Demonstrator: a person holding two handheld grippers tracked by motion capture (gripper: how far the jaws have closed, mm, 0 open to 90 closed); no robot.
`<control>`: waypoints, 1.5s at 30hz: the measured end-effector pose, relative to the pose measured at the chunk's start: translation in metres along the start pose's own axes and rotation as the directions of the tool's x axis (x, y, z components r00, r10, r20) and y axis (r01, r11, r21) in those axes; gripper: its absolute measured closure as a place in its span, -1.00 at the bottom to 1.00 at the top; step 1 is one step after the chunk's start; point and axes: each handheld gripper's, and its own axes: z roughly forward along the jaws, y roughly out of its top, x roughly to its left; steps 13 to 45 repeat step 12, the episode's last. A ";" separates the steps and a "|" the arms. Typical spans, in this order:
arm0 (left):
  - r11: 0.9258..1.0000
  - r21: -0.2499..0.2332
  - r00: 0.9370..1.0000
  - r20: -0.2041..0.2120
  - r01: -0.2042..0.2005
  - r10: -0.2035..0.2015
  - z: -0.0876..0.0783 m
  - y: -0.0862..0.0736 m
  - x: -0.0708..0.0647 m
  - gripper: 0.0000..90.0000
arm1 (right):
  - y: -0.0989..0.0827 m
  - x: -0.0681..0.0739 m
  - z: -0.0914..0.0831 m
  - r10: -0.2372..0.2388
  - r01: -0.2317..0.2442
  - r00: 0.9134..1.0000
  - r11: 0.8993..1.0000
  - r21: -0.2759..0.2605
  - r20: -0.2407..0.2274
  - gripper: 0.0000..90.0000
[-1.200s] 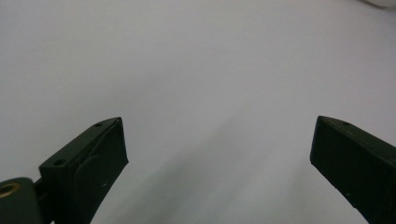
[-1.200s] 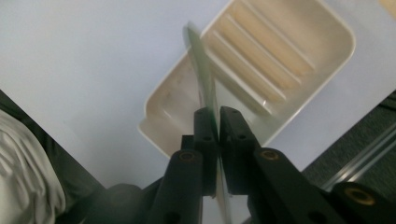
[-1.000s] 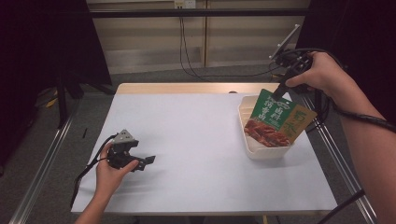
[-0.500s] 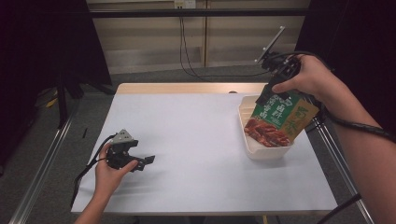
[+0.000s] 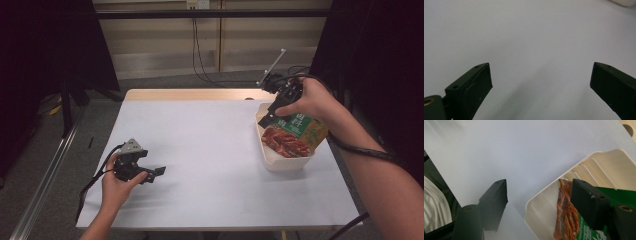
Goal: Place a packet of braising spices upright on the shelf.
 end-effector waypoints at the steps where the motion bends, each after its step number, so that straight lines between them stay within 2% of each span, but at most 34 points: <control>1: 1.000 -0.001 1.000 0.000 0.002 -0.002 0.000 0.000 0.000 -0.92 | 0.000 0.001 0.003 0.001 -0.001 1.000 1.000 -0.003 -0.003 -0.36; 7: 1.000 0.005 1.000 0.000 -0.007 0.007 -0.001 0.000 0.001 -0.92 | -0.001 0.008 0.027 -0.028 0.028 1.000 1.000 -0.004 -0.013 -0.44; 9: 1.000 0.005 1.000 0.006 -0.009 0.009 0.000 0.000 0.001 -0.92 | -0.001 0.012 0.035 -0.020 0.019 1.000 1.000 -0.006 -0.011 -0.50; 10: 1.000 0.007 1.000 -0.001 -0.015 0.015 0.000 0.000 0.002 -0.92 | -0.002 0.014 0.039 -0.036 0.036 0.999 0.999 -0.007 -0.015 -0.53; 12: 1.000 0.012 1.000 0.010 -0.006 0.006 0.002 0.000 0.002 -0.92 | -0.003 0.015 0.048 -0.045 0.045 0.999 0.999 -0.019 -0.019 -0.55; 45: 1.000 0.012 1.000 0.010 -0.006 0.006 0.002 0.000 0.002 -0.92 | -0.003 0.015 0.048 -0.045 0.045 0.999 0.999 -0.019 -0.019 -0.55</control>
